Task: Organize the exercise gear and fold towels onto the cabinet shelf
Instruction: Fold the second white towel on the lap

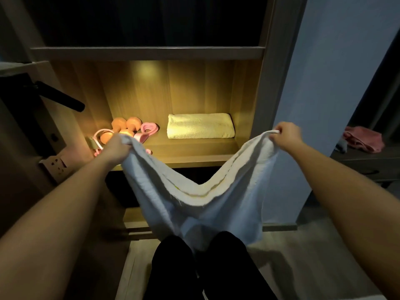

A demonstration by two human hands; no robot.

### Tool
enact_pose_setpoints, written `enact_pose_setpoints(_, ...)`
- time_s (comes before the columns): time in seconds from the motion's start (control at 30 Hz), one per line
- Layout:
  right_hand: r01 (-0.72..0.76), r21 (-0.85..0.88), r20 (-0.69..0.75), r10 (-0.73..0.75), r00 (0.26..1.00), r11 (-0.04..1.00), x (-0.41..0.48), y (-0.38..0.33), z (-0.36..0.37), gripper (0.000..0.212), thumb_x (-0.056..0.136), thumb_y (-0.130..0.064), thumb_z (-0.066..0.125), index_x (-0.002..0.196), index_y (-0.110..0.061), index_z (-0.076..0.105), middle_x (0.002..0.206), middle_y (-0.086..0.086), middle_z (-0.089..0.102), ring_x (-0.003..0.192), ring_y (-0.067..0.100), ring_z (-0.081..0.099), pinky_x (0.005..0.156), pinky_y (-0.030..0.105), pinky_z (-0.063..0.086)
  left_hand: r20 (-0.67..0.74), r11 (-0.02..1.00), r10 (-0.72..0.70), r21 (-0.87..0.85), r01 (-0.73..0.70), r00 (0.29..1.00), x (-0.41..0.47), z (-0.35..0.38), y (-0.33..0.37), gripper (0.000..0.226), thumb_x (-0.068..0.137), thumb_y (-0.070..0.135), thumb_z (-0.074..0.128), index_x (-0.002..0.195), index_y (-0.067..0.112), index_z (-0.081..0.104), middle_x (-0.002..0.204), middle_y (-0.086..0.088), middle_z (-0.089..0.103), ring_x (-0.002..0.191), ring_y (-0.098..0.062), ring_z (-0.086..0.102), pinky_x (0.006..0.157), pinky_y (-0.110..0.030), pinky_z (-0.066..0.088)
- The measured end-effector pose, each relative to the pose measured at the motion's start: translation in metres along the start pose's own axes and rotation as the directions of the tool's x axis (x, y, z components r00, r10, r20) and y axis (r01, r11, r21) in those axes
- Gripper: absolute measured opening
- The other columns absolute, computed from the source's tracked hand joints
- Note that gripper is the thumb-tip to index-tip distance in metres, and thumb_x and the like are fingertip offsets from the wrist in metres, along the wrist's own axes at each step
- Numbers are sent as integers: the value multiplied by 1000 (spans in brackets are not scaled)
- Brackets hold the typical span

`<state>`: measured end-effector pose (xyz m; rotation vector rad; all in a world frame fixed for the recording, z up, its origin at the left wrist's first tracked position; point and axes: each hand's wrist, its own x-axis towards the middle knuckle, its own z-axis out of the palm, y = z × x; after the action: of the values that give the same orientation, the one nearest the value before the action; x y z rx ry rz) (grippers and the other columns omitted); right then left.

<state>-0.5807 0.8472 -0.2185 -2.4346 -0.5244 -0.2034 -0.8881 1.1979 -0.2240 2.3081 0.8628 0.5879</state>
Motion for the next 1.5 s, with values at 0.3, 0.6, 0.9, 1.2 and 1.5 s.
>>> enact_pose_setpoints(0.3,-274,154,-232,305,924,949,29,62,-38,26,95,-19,57,108,3,61,109,28,62,101,44,58,74,34,35,-417,929,-369,-140,342,831,15,-26,-45,31,96,12,52,122,-4,55,113,-26,59,104,-44,58,76,-43,46)
enact_pose_setpoints(0.6,-278,324,-248,365,897,904,23,44,-23,31,99,-20,46,120,2,49,124,27,55,113,41,53,91,40,40,-557,849,-524,-404,342,644,9,-27,-37,24,98,18,51,120,11,59,119,-17,60,113,-35,57,94,-43,49)
enact_pose_setpoints(0.9,19,636,-231,167,958,771,-4,-11,-19,23,101,-21,41,116,-6,50,104,5,52,97,18,50,80,27,38,-483,787,-496,-601,139,722,-13,-16,-3,24,103,24,32,116,16,51,106,-5,53,98,-20,48,81,-32,36)
enact_pose_setpoints(1.2,191,980,-97,-700,707,57,-105,-126,-114,14,100,-32,43,101,-22,53,86,3,58,74,15,58,68,27,53,-126,293,242,-936,-196,962,-97,-69,134,32,106,27,33,80,16,49,61,3,50,51,-8,49,48,-19,44)
enact_pose_setpoints(1.5,247,962,-40,-831,554,118,-206,-156,-93,12,85,-29,61,92,-21,67,85,-5,62,73,9,58,65,21,48,-196,349,571,-821,-452,797,-200,-14,185,13,85,25,68,90,37,68,86,11,66,77,-10,66,63,-20,53)
